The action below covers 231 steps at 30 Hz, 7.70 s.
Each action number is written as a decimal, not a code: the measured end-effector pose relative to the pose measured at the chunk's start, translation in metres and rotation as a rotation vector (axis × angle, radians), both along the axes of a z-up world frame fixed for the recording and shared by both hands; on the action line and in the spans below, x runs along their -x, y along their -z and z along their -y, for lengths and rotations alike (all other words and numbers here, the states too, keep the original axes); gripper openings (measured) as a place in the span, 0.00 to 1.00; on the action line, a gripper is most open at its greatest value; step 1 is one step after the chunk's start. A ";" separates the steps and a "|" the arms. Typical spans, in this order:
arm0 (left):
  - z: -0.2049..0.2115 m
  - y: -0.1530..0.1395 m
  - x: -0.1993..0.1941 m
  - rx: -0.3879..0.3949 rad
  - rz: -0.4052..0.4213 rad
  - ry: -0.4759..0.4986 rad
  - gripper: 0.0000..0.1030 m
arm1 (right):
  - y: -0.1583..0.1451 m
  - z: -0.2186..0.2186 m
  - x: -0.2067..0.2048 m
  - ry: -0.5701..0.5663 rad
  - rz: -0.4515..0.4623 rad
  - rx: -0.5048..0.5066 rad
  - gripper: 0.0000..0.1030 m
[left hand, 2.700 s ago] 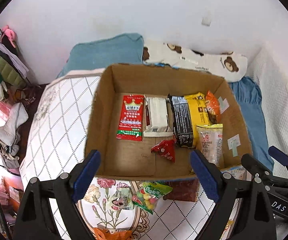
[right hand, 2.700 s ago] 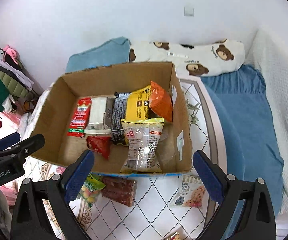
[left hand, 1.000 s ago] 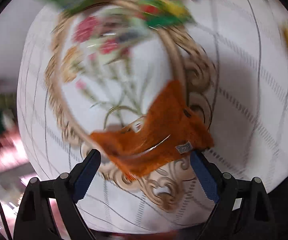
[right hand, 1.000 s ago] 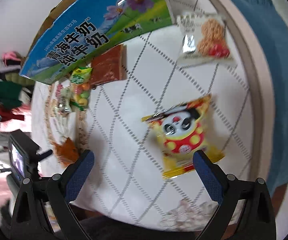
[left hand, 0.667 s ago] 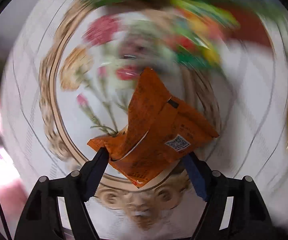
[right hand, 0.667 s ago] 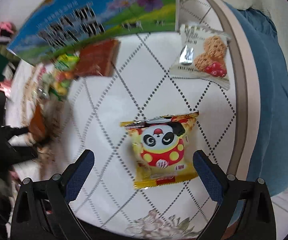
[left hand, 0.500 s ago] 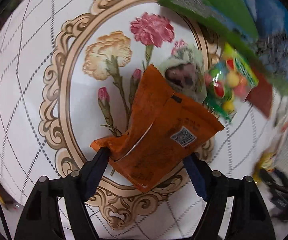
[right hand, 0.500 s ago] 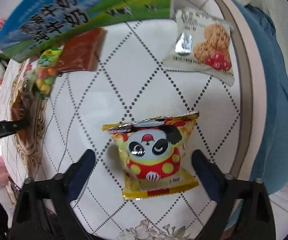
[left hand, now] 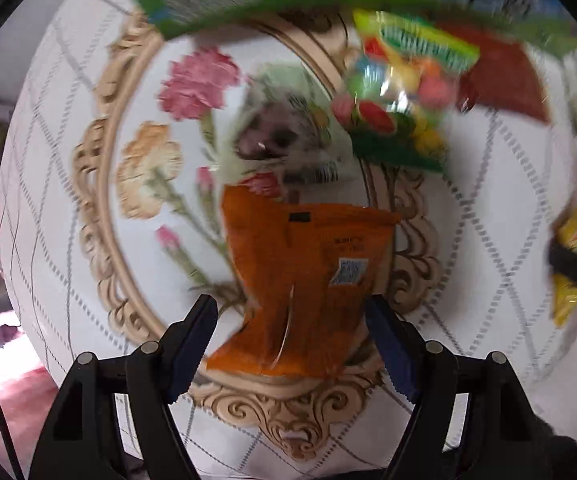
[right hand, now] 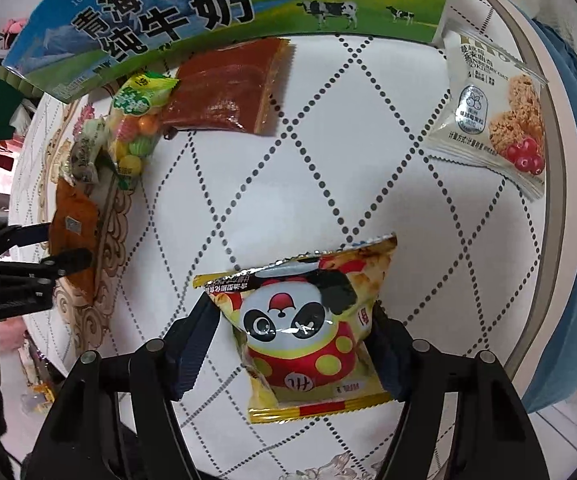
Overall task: Organize snacks
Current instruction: 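Grasp the orange packet with the left tool while the right grasps the yellow panda packet, then carry both packets into the cardboard box and open both tools to release them, then withdraw both tools from the box back toward the snacks on the bed, then grasp the white-green packet with the left tool while the right grasps the green watermelon candy bag, then carry both packets into the cardboard box and open both tools to release them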
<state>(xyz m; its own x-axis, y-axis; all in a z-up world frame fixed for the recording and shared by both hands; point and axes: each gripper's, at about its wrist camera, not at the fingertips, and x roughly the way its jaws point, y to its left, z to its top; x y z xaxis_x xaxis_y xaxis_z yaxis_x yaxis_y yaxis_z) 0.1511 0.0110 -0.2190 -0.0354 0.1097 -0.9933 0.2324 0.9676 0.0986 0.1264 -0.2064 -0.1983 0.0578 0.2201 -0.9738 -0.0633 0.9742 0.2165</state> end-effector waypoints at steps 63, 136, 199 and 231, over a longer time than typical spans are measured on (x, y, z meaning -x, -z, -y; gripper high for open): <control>-0.022 -0.136 -0.261 0.161 0.041 -0.115 0.73 | -0.087 -0.108 -0.207 0.084 0.115 -0.432 0.95; -0.033 -0.167 -0.018 0.062 0.523 -0.233 0.87 | -0.114 -0.010 -0.044 0.097 0.287 -0.188 0.64; -0.092 -0.032 0.065 0.256 0.043 -0.467 0.57 | 0.006 -0.090 0.017 -0.070 0.034 -0.085 0.59; -0.016 -0.096 0.038 0.363 0.178 -0.311 0.50 | -0.041 -0.079 0.017 -0.084 0.150 -0.134 0.51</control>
<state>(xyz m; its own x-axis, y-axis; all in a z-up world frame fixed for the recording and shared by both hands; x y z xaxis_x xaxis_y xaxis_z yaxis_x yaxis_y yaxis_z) 0.1134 0.0275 -0.1233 0.1612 -0.2321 -0.9592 -0.0616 0.9677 -0.2445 0.1092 -0.1275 -0.1572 0.1758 0.3576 -0.9172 -0.1842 0.9272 0.3262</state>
